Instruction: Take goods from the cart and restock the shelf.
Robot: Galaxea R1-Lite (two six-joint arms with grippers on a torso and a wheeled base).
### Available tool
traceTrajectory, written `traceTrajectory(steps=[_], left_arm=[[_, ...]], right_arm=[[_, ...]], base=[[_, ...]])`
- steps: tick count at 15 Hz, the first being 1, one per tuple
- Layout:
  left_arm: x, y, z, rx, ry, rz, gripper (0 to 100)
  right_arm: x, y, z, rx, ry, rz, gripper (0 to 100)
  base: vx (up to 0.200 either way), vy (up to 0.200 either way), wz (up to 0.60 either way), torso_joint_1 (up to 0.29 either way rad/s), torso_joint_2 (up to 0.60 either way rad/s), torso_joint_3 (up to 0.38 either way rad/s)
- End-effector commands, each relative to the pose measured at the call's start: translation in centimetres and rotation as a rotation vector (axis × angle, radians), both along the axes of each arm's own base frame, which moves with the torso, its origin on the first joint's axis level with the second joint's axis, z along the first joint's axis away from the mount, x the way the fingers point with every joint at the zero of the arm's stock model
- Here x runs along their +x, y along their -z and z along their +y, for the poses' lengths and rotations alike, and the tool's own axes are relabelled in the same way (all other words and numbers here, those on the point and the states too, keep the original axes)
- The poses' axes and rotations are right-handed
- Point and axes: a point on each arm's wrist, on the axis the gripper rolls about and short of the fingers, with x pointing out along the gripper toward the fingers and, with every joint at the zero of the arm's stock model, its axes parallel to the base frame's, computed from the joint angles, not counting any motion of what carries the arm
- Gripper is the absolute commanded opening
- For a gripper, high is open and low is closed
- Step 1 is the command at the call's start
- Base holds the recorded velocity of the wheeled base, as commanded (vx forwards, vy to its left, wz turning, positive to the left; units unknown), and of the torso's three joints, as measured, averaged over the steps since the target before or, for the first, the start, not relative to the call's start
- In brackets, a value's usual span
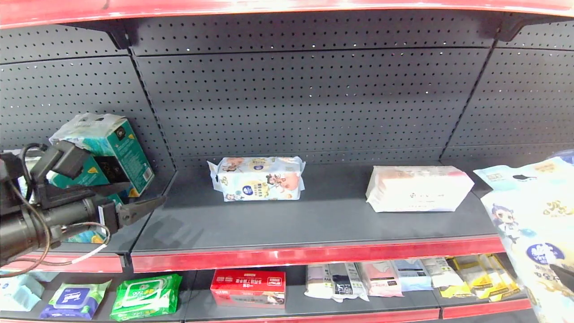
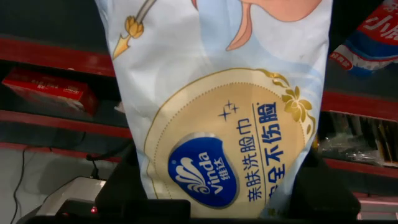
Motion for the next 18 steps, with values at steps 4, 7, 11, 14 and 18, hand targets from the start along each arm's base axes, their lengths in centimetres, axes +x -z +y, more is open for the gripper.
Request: traceTrajectory(steps=[4, 7, 11, 14, 18], left_arm=[[5.3, 2.4, -0.3, -0.041, 0.157, 0.048, 100], [7.7, 3.8, -0.4, 0.015, 0.255, 0.010, 100], [9.7, 4.0, -2.2, 0.001, 0.372, -0.014, 100], [11.7, 5.3, -2.6, 0.019, 0.394, -0.017, 100], [13.8, 5.6, -2.7, 0.041, 0.408, -0.056, 100]], right_arm=[[-1.1, 1.0, 0.0, -0.028, -0.012, -0.001, 0], [-1.0, 0.9, 0.0, -0.059, -0.026, -0.004, 0], [-0.9, 0.9, 0.0, -0.094, -0.047, -0.002, 0], [-0.8, 0.9, 0.0, -0.096, -0.046, 0.001, 0], [-0.8, 1.0, 0.0, -0.103, -0.051, 0.005, 0]], base=[[0.000, 0.000, 0.00, 0.000, 0.00, 0.000], [0.000, 0.000, 0.00, 0.000, 0.00, 0.000], [0.000, 0.000, 0.00, 0.000, 0.00, 0.000], [0.000, 0.000, 0.00, 0.000, 0.00, 0.000], [0.000, 0.000, 0.00, 0.000, 0.00, 0.000]])
